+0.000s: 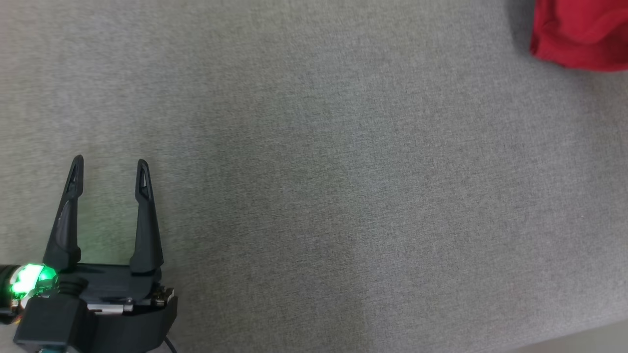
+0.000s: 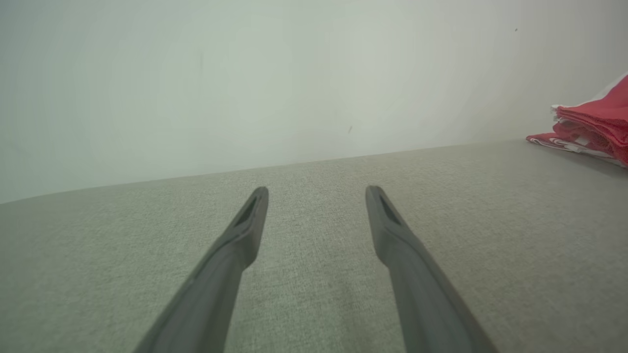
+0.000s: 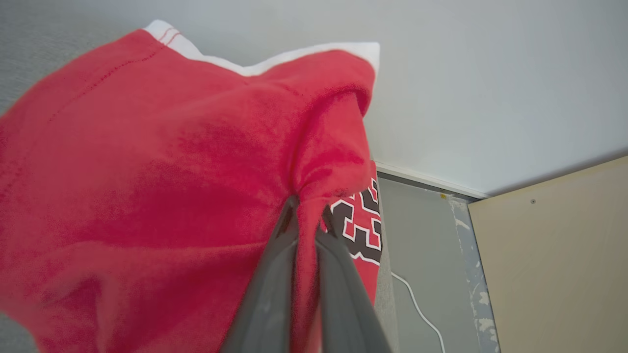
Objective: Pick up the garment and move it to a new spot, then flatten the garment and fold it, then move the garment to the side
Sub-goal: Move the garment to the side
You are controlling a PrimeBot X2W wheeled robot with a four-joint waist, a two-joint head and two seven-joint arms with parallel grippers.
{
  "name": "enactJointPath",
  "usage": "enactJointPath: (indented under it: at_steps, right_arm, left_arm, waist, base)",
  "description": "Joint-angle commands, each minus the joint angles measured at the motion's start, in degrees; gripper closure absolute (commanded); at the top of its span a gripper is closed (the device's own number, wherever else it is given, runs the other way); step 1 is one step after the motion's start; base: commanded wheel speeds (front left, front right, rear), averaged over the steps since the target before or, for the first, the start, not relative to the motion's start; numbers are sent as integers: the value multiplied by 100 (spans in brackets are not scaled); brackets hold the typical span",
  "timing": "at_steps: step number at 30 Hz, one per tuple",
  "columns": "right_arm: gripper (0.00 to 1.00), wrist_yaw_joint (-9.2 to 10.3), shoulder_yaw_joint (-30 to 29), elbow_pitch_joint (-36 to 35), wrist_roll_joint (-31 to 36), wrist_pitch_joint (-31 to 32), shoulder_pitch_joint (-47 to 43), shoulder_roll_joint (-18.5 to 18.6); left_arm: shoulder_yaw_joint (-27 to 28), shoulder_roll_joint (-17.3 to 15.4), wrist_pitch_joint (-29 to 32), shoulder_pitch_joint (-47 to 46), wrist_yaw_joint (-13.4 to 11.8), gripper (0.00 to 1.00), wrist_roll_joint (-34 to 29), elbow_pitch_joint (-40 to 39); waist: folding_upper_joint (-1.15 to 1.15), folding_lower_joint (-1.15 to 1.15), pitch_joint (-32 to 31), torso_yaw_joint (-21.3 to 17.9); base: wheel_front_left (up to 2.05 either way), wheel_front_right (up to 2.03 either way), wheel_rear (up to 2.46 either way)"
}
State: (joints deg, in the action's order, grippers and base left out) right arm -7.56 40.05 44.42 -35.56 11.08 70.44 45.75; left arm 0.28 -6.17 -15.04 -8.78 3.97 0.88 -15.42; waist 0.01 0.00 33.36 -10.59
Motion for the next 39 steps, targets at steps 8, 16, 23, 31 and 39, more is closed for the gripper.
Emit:
enactJointPath:
  at_steps: [8, 16, 23, 31, 39]
  right_arm:
    - [100, 19, 283, 637, 341, -456, 597, 160]
    - [100, 19, 568, 1237, 743, -880, 1067, 113]
    - [36, 19, 679, 1732, 991, -1040, 1381, 34]
    - [0, 19, 641, 2141, 1205, -1471, 1664, -200]
    - [0, 19, 294, 2177, 880, -2335, 1636, -561]
  left_arm:
    - [-77, -139, 48, -65, -10, 0, -115, -227]
    - [-85, -211, 109, -55, -40, 0, -130, -373]
    - [-105, -233, 126, -58, -75, 0, -130, -415]
    - [-68, -238, 88, -66, -149, 0, -71, -333]
    - [-176, -133, 16, -23, -164, 0, 59, -66]
  waist:
    - [-1, 0, 385, -190]
    - [-1, 0, 528, -168]
    - [-1, 0, 601, -129]
    - [-1, 0, 559, -132]
    - [-1, 0, 37, -11]
  base:
    - [0, 0, 0]
    - [0, 0, 0]
    - [0, 0, 0]
    - [0, 0, 0]
    - [0, 0, 0]
